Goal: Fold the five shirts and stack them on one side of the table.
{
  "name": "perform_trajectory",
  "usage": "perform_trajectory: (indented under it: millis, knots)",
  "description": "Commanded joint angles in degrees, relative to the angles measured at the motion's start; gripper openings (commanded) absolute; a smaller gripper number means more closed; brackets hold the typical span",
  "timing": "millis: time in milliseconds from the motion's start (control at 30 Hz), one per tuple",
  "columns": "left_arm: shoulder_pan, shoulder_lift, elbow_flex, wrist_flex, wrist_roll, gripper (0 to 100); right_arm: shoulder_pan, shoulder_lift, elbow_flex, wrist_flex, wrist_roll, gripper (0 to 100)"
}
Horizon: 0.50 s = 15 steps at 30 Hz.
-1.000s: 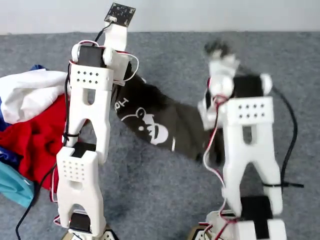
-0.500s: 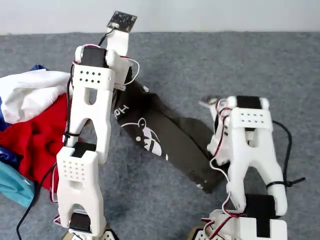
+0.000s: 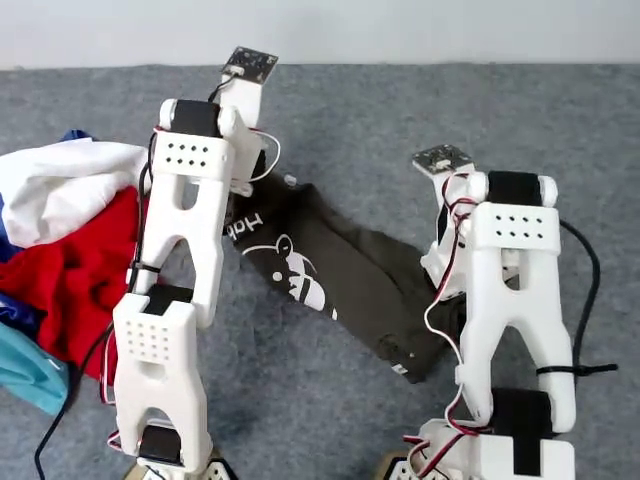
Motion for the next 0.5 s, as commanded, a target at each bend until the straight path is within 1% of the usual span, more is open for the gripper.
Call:
perform_trajectory:
  millis: [0,100,167,333,467]
  knots:
    - [0.53,-3.25,0.75,0.97,-3.69,1,0.75,0.31,4.31,-8.04,-0.70,31.4]
    - [1.67,-3.25,1.27,0.97,-4.13,1,0.75,1.98,9.85,-18.33,-4.22,31.4]
    - [3.08,-3.25,1.36,0.97,-4.57,1,0.75,3.38,11.96,-23.16,-6.24,31.4]
    - [6.42,-3.25,1.45,1.05,-7.38,1,1.89,6.90,12.31,-28.70,-9.05,31.4]
    - [7.56,-3.16,1.45,1.05,-7.74,1,3.56,8.31,12.31,-32.04,-9.93,31.3]
